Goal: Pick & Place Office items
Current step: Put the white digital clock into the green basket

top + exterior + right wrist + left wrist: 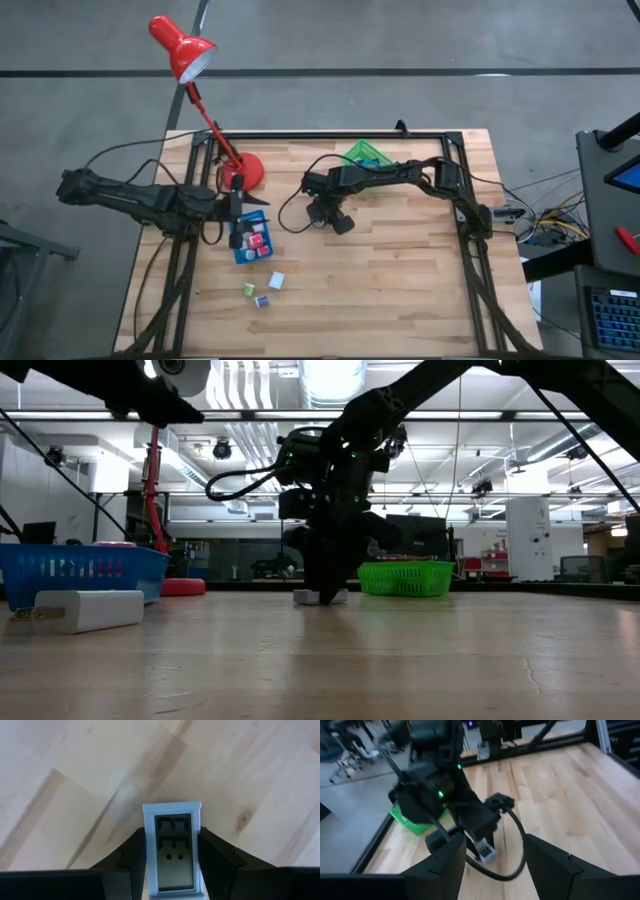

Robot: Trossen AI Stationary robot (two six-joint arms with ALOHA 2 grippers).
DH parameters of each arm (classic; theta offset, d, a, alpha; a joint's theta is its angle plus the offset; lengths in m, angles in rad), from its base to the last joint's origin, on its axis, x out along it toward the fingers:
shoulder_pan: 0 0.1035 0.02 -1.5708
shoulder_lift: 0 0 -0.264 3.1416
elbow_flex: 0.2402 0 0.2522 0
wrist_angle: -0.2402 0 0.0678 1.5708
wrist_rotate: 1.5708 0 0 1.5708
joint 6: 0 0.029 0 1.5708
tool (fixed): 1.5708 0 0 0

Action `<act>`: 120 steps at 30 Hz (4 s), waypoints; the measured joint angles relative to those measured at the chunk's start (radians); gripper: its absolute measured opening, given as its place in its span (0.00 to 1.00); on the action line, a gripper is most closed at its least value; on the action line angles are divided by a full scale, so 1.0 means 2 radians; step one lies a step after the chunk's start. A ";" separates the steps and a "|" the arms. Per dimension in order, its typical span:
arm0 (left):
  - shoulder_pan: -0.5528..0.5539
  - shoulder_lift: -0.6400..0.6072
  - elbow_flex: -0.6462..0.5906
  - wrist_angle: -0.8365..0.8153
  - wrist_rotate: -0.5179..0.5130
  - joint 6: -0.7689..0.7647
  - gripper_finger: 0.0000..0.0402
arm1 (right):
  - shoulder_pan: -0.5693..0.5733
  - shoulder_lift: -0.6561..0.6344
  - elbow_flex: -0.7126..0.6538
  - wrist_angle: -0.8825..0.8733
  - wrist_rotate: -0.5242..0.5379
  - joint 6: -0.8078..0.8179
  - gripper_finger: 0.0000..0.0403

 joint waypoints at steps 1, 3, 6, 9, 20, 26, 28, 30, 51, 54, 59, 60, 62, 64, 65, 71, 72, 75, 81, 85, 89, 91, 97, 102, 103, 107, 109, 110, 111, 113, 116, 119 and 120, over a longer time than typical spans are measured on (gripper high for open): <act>0.000 -0.005 0.000 0.002 -0.001 0.002 0.50 | 0.000 0.000 0.000 0.002 -0.004 0.001 0.33; 0.000 -0.016 0.000 0.005 -0.001 0.009 0.50 | 0.001 0.000 0.000 0.006 -0.021 0.005 0.33; 0.000 -0.036 0.000 0.009 -0.001 0.011 0.50 | 0.002 0.002 -0.001 0.019 -0.059 0.020 0.33; 0.000 -0.056 0.000 0.009 -0.001 0.015 0.50 | 0.003 0.002 -0.002 0.033 -0.075 0.028 0.33; 0.000 -0.101 0.000 0.009 -0.001 0.034 0.50 | 0.009 0.000 -0.003 0.097 -0.160 0.058 0.33; 0.000 -0.102 0.000 0.008 -0.001 0.034 0.50 | 0.016 0.000 -0.008 0.169 -0.222 0.087 0.33; 0.000 -0.102 0.000 0.005 -0.001 0.034 0.50 | 0.019 -0.001 -0.010 0.199 -0.241 0.097 0.33; 0.000 -0.102 0.000 0.005 -0.001 0.034 0.50 | 0.024 -0.001 -0.013 0.231 -0.255 0.106 0.33; 0.000 -0.143 0.000 0.012 0.000 0.031 0.50 | 0.069 -0.003 -0.148 0.654 -0.229 0.252 0.33; 0.000 -0.145 0.000 0.008 0.000 0.028 0.50 | 0.068 -0.003 -0.181 0.709 -0.198 0.276 0.33; 0.000 -0.144 -0.001 0.008 0.000 0.028 0.50 | 0.068 -0.005 -0.218 0.755 -0.144 0.291 0.33; 0.000 -0.144 -0.002 0.008 0.000 0.029 0.50 | 0.068 -0.007 -0.223 0.758 -0.133 0.291 0.33; 0.000 -0.144 -0.006 0.008 0.000 0.029 0.50 | 0.068 -0.014 -0.233 0.764 -0.105 0.290 0.33; 0.000 -0.144 -0.009 0.008 -0.001 0.031 0.50 | 0.068 -0.024 -0.243 0.770 -0.078 0.288 0.33; 0.000 -0.144 -0.011 0.009 -0.001 0.032 0.50 | 0.068 -0.027 -0.247 0.775 -0.067 0.287 0.33; 0.000 -0.144 -0.015 0.017 -0.001 0.032 0.50 | 0.068 -0.053 -0.279 0.796 0.013 0.285 0.33; 0.000 -0.144 -0.015 0.018 -0.001 0.032 0.50 | 0.068 -0.059 -0.284 0.797 0.034 0.282 0.33; 0.000 -0.144 -0.016 0.020 -0.001 0.032 0.50 | 0.066 -0.074 -0.303 0.800 0.088 0.275 0.33; 0.000 -0.144 -0.016 0.022 -0.001 0.032 0.50 | 0.057 -0.108 -0.344 0.816 0.157 0.274 0.33; 0.000 -0.143 -0.016 0.024 -0.001 0.032 0.50 | 0.043 -0.130 -0.374 0.816 0.193 0.276 0.33; 0.000 -0.143 -0.016 0.025 -0.001 0.032 0.50 | 0.031 -0.159 -0.405 0.822 0.222 0.275 0.33; 0.000 -0.143 -0.016 0.028 -0.001 0.032 0.50 | 0.024 -0.172 -0.419 0.820 0.234 0.275 0.33; 0.000 -0.140 -0.016 0.031 0.000 0.032 0.50 | 0.000 -0.210 -0.457 0.820 0.260 0.274 0.33; 0.000 -0.140 -0.017 0.031 0.001 0.032 0.50 | -0.017 -0.227 -0.483 0.819 0.283 0.275 0.33; 0.000 -0.140 -0.017 0.031 0.001 0.032 0.50 | -0.020 -0.229 -0.488 0.820 0.284 0.276 0.33; 0.000 -0.140 -0.017 0.031 0.000 0.034 0.50 | -0.031 -0.233 -0.502 0.819 0.298 0.279 0.33; 0.000 -0.140 -0.017 0.031 0.000 0.034 0.50 | -0.037 -0.233 -0.506 0.819 0.307 0.278 0.33; 0.000 -0.140 -0.017 0.031 0.000 0.034 0.50 | -0.040 -0.233 -0.508 0.819 0.310 0.277 0.33; 0.000 -0.140 -0.017 0.031 0.000 0.034 0.50 | -0.043 -0.233 -0.508 0.819 0.311 0.277 0.33; 0.000 -0.140 -0.017 0.031 0.000 0.034 0.50 | -0.050 -0.233 -0.508 0.819 0.312 0.277 0.33; 0.000 -0.140 -0.017 0.031 0.000 0.034 0.50 | -0.061 -0.233 -0.508 0.819 0.323 0.276 0.33; 0.000 -0.140 -0.017 0.031 0.000 0.034 0.50 | -0.074 -0.234 -0.508 0.818 0.330 0.278 0.33; 0.000 -0.140 -0.017 0.031 0.000 0.034 0.50 | -0.078 -0.234 -0.508 0.816 0.335 0.279 0.33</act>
